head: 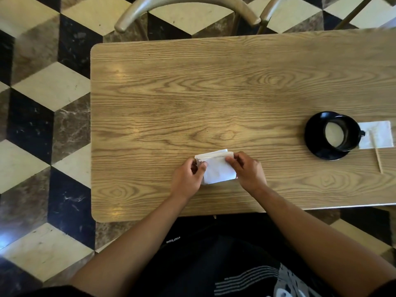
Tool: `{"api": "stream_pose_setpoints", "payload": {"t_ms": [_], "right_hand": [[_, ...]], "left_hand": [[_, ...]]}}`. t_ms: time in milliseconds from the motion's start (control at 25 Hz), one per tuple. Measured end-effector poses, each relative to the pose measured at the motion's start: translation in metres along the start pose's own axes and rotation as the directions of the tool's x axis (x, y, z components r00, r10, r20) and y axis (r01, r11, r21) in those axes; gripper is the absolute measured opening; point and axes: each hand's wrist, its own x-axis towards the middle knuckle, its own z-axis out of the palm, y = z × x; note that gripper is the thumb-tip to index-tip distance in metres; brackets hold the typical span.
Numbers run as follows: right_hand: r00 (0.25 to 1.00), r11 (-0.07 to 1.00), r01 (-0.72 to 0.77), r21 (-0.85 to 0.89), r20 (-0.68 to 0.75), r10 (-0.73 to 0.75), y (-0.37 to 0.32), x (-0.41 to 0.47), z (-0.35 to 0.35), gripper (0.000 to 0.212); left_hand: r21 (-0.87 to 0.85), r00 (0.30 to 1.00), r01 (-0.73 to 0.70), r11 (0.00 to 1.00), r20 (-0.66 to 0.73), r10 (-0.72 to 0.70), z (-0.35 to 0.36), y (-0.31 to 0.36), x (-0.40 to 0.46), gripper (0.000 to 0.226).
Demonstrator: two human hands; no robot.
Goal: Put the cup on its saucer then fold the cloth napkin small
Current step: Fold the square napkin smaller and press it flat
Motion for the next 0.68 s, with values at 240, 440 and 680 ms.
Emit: {"api": "stream_pose_setpoints", "payload": {"t_ms": [240,440,680], "right_hand": [[0.996,0.997,-0.074,0.008,-0.056,0.074,-0.006,0.012,0.009,0.032],[0.991,0.995,-0.104,0.004,-0.086,0.104,-0.009,0.016,0.014,0.038],[0.981,0.977,-0.167,-0.136,-0.119,0.151,-0.015,0.014,0.019,0.048]], "left_hand": [[0.081,0.998,0.037,0.996,-0.059,-0.032,0.009,0.004,0.003,0.032],[0.031,0.988,0.100,0.995,-0.123,-0.095,0.016,0.004,0.001,0.028],[0.057,0.989,0.107,0.993,-0.112,-0.100,0.018,-0.001,0.009,0.031]]}}
